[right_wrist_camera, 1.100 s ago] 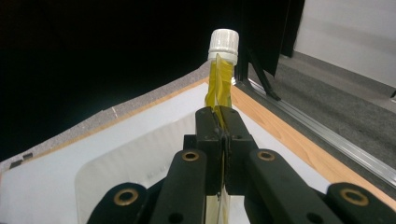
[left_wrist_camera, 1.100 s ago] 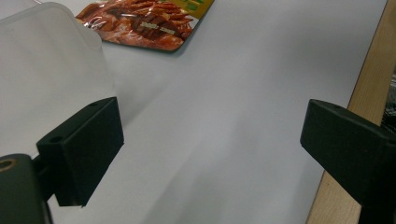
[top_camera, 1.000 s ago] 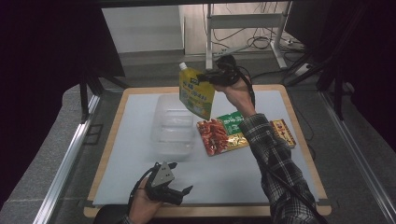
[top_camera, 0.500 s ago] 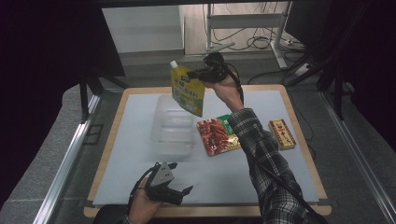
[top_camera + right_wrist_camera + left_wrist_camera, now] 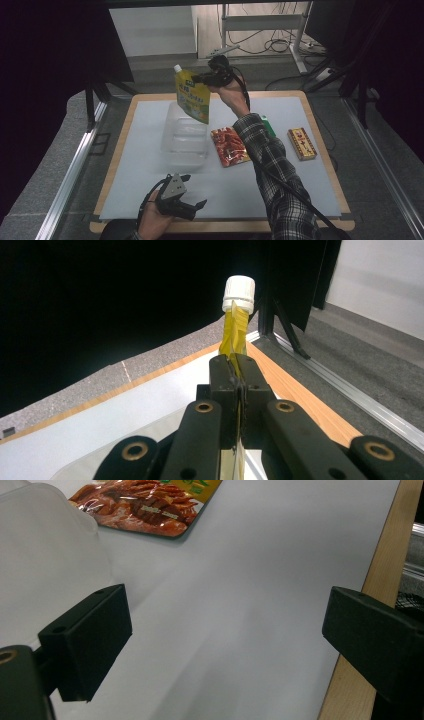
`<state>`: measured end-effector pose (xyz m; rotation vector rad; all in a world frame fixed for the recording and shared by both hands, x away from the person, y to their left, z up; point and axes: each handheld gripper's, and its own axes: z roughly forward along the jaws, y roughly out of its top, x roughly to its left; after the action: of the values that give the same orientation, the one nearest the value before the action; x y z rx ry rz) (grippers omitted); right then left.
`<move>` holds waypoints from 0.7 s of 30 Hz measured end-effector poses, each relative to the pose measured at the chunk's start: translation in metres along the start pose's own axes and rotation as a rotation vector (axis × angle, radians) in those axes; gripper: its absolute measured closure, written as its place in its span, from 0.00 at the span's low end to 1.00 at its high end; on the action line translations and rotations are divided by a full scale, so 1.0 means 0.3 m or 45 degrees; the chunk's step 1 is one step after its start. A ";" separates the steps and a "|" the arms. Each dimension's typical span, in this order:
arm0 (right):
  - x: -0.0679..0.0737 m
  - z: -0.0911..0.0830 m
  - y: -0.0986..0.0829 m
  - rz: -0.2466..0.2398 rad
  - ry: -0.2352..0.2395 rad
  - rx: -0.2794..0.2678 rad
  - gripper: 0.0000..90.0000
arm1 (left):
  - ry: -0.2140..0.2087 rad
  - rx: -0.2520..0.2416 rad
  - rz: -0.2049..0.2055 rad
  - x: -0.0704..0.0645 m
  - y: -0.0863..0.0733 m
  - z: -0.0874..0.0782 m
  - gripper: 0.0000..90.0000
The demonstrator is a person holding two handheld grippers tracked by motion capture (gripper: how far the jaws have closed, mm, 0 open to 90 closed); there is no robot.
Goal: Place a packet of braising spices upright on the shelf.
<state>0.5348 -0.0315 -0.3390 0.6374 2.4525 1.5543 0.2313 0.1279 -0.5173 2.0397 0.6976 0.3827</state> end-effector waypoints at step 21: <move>-0.008 0.112 -0.069 -0.006 0.012 0.082 0.97 | -0.003 0.016 0.010 -0.003 0.000 0.004 0.06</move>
<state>0.5436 -0.0125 -0.3726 0.6354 2.5184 1.4856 0.2311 0.1266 -0.5181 2.0554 0.6919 0.3811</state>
